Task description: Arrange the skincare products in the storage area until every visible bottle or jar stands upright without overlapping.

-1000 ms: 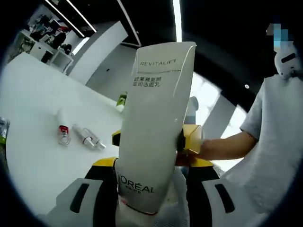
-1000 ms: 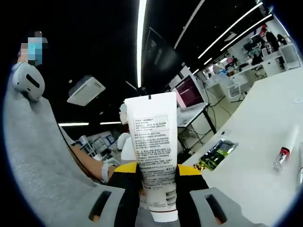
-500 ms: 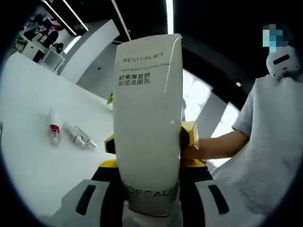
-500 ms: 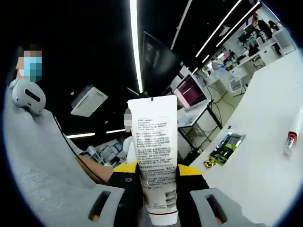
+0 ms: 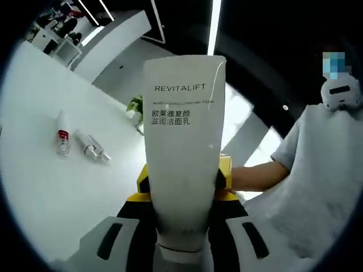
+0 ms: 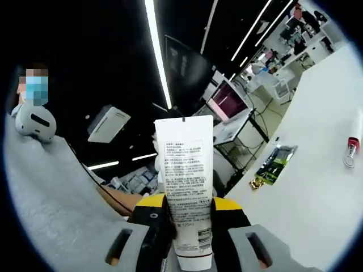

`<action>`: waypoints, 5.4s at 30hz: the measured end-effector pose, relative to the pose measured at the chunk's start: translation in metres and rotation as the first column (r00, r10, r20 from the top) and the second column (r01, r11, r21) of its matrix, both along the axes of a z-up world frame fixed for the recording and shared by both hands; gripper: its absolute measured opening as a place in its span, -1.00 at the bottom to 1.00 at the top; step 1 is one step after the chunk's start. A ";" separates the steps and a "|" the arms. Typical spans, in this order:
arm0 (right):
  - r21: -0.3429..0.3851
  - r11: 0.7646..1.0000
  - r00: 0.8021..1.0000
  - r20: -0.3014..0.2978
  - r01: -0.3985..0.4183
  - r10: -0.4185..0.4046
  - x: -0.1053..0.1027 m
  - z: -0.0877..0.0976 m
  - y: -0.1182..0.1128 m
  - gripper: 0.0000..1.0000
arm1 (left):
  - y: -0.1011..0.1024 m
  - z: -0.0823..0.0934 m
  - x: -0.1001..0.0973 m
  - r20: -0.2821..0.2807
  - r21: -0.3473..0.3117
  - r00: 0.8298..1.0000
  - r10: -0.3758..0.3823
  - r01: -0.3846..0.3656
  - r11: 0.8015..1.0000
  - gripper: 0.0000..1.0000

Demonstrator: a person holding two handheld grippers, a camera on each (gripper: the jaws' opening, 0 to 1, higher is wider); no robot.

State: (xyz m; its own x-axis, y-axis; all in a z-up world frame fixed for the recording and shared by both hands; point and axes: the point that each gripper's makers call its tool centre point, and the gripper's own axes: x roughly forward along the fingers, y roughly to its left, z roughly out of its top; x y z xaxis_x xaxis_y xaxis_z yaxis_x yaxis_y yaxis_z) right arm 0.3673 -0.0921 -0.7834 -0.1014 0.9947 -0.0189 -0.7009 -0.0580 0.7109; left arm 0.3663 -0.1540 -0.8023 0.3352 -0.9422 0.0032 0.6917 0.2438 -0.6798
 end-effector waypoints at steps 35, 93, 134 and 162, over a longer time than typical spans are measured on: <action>-0.421 0.823 0.918 0.277 0.383 -0.285 0.042 -0.058 0.020 -0.77 | 0.037 -0.077 0.043 0.225 0.565 0.946 0.234 -0.322 0.759 -0.37; -0.404 0.777 0.870 0.328 0.482 -0.369 0.063 -0.032 0.038 -0.31 | 0.064 -0.073 0.063 0.266 0.582 0.883 0.387 -0.467 0.665 -0.60; -0.252 0.695 0.653 0.642 0.674 -0.400 0.182 0.024 -0.145 -0.39 | 0.053 -0.117 0.054 0.317 0.778 0.936 0.153 -0.349 0.523 -0.58; -0.228 0.634 0.591 0.671 0.739 -0.448 0.316 0.009 -0.134 -0.39 | 0.059 -0.157 0.034 0.249 0.906 0.967 0.055 -0.253 0.340 -0.53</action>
